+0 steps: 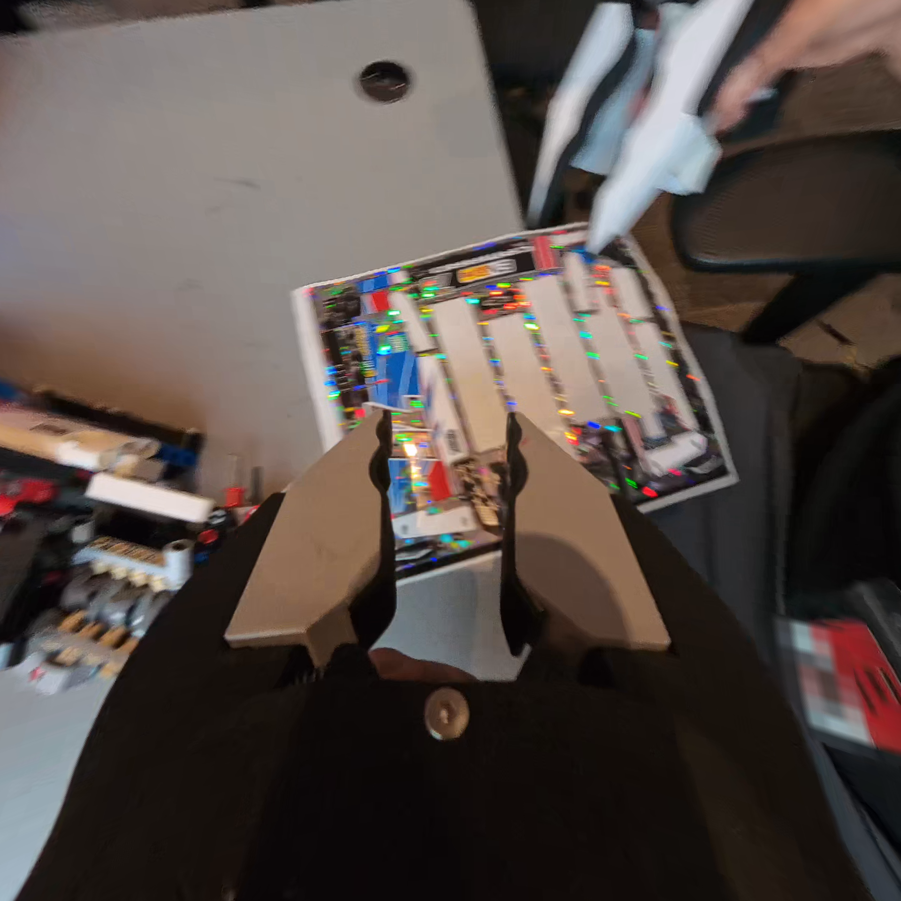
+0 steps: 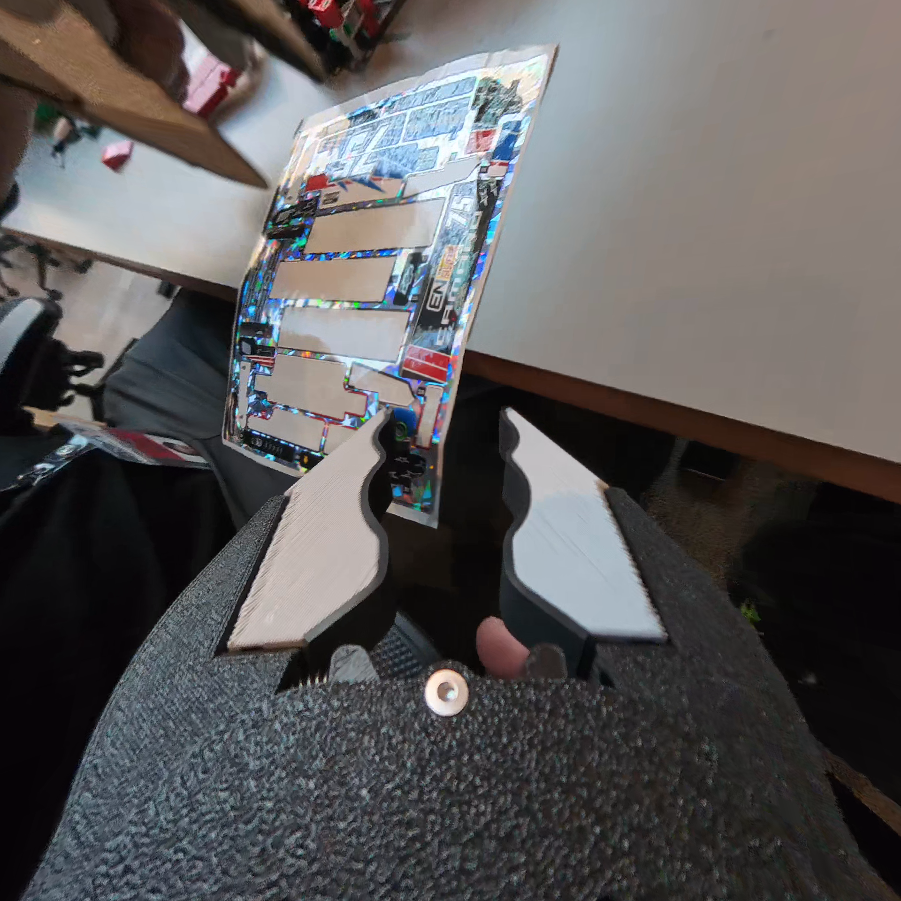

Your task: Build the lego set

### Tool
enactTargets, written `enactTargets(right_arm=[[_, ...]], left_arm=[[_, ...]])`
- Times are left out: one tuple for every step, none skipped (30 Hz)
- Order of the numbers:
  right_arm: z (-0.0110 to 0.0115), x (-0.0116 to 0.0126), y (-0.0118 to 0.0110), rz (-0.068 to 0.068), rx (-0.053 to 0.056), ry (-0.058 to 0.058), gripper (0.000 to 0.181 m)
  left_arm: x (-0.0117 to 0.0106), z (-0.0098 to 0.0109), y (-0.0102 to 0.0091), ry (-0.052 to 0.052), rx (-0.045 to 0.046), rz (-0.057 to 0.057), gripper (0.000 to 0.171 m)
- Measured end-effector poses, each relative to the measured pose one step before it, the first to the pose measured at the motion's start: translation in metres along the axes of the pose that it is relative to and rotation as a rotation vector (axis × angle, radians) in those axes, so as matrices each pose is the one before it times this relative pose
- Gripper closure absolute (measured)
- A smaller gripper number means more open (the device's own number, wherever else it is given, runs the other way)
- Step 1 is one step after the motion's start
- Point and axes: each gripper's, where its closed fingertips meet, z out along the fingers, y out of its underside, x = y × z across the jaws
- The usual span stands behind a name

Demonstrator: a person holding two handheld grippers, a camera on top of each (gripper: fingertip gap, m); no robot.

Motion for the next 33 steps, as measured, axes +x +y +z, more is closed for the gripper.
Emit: enactTargets(right_arm=[[0.00353,-0.00353,0.00062,-0.0021,-0.0081,-0.0312,0.15],[0.00211,-0.00499,-0.00055,-0.0104,-0.0013,-0.0339,0.166],[0.00097,-0.00666,-0.00157,-0.013,0.0049,-0.0376,0.177],[0.00036,-0.00683,-0.00234,-0.008,0.0116,-0.0355,0.179],[-0.0002,-0.00628,-0.00236,-0.0091,0.014,-0.031,0.181],[-0.00049,-0.00464,-0.00105,-0.0165,0.0075,-0.0199,0.181],[-0.00079,-0.00278,-0.00042,-0.0161,0.0056,-0.0106,0.181],[-0.00075,-0.00115,-0.00037,-0.0046,0.006,-0.0068,0.181],[-0.00056,-0.00053,-0.00004,0.0037,0.0036,-0.0082,0.181],[-0.00057,-0.00104,-0.00034,-0.0002,0.0049,-0.0112,0.181],[-0.00089,-0.00215,-0.00173,-0.0102,0.0119,-0.014,0.181],[-0.00125,-0.0038,-0.00285,-0.0171,0.0165,-0.0186,0.181],[-0.00104,-0.00539,-0.00348,-0.0195,0.0185,-0.0253,0.181],[-0.0007,-0.00641,-0.00368,-0.0192,0.0184,-0.0293,0.181],[-0.00011,-0.00544,-0.00293,-0.0168,0.0129,-0.0242,0.181],[0.00044,-0.00319,-0.00147,-0.0155,0.0036,-0.0111,0.181],[0.00076,-0.00103,0.00127,-0.0133,-0.0107,-0.0009,0.181],[0.00104,-0.00032,0.00395,-0.0069,-0.0242,0.0002,0.181],[0.0014,-0.00203,0.00549,0.0003,-0.029,-0.014,0.181],[0.00183,-0.00489,0.00602,0.0057,-0.0307,-0.033,0.181],[0.00169,-0.00483,0.00455,0.005,-0.0265,-0.0295,0.181],[0.00128,-0.00176,0.00194,-0.0012,-0.0138,-0.0091,0.18],[0.00073,0.00115,-0.00034,0.0011,-0.0025,0.0067,0.176],[0.00032,0.00397,-0.00199,0.0114,0.006,0.0164,0.168],[0.00019,0.00595,-0.00308,0.0219,0.0127,0.0215,0.16],[0.00065,0.0068,-0.00291,0.0297,0.012,0.0209,0.153],[0.00093,0.00778,-0.00177,0.0384,0.0058,0.023,0.149],[0.00147,0.00803,-0.00113,0.0473,0.0028,0.0233,0.147],[0.00178,0.00603,-0.00114,0.0468,0.0024,0.0129,0.147],[0.00156,0.00362,-0.00011,0.0322,-0.0032,0.0054,0.147],[0.00108,0.00332,0.00019,0.0185,-0.0056,0.0137,0.149],[0.00093,0.00262,-0.0002,0.0112,-0.0032,0.0157,0.15],[0.00122,0.00178,0.0004,0.0065,-0.0077,0.014,0.151]], left_arm=[[-0.01227,0.00454,0.00164,-0.0522,-0.03833,-0.0347,0.125],[-0.00785,0.00562,0.00287,-0.0351,-0.0422,-0.0217,0.124],[-0.00202,0.00617,0.00347,-0.0114,-0.04034,-0.0045,0.121],[-0.00108,0.00636,0.00358,-0.0151,-0.03606,0.0065,0.119],[-0.00176,0.0056,0.0026,-0.026,-0.02499,0.0112,0.118],[0.00207,0.00141,-0.00538,0.0036,0.02955,-0.0056,0.121],[0.00098,0.00179,0.00035,0.0051,-0.00817,-0.0095,0.119],[0.0,0.00052,-0.00059,0.0047,0.00057,-0.0159,0.118],[0.0006,0.00012,0.00091,0.0079,-0.00466,0.0003,0.116],[-0.00067,-0.00088,0.00052,-0.0024,0.00352,0.0096,0.114],[-0.0009,-0.00137,0.00145,-0.0036,-0.00239,0.0069,0.114],[-0.00012,-0.00158,0.00132,0.0034,-0.0031,0.001,0.112],[0.00037,-0.00163,0.00077,0.006,-0.00032,-0.0007,0.108],[-0.00076,-0.00132,0.00076,0.0023,-0.00129,-0.0023,0.104],[-0.00093,-0.00094,0.00042,0.0032,-0.0011,-0.0049,0.102],[-0.00056,-0.00048,0.00024,0.0076,0.00037,-0.0094,0.101],[-0.00003,0.00024,0.00103,0.0104,-0.00254,-0.0159,0.101],[0.00186,0.00115,0.00247,0.0169,-0.00883,-0.0165,0.102],[0.00246,0.001,0.00114,0.0102,0.00546,-0.0043,0.102],[0.00292,-0.00024,0.00066,0.0032,0.00883,0.0121,0.104],[0.00218,-0.00037,0.00144,-0.0048,0.0019,0.0158,0.105],[0.00481,-0.00109,0.00052,0.0111,0.00478,0.0129,0.111],[0.00455,-0.00087,0.00063,0.0098,0.00349,0.0165,0.117],[0.0037,-0.00082,0.00093,0.0099,0.00177,0.0145,0.118],[0.00268,-0.0008,0.00112,0.008,-0.00012,0.0082,0.119],[0.00199,-0.00102,0.00119,0.0078,0.00089,0.0092,0.118],[0.00219,-0.00105,0.00127,0.0094,0.00359,0.0098,0.119],[0.00255,-0.00144,0.00152,0.0098,0.00548,0.008,0.121],[0.00276,-0.00148,0.00155,0.0103,0.00542,0.0035,0.123],[0.00298,-0.00154,0.00145,0.0105,0.0056,0.0011,0.123],[0.0026,-0.00109,0.00129,0.0061,0.00695,-0.0003,0.123],[0.0023,-0.00084,0.00092,0.0038,0.00786,0.0003,0.123],[0.00168,-0.00049,0.00066,0.0001,0.00707,-0.0012,0.123]])
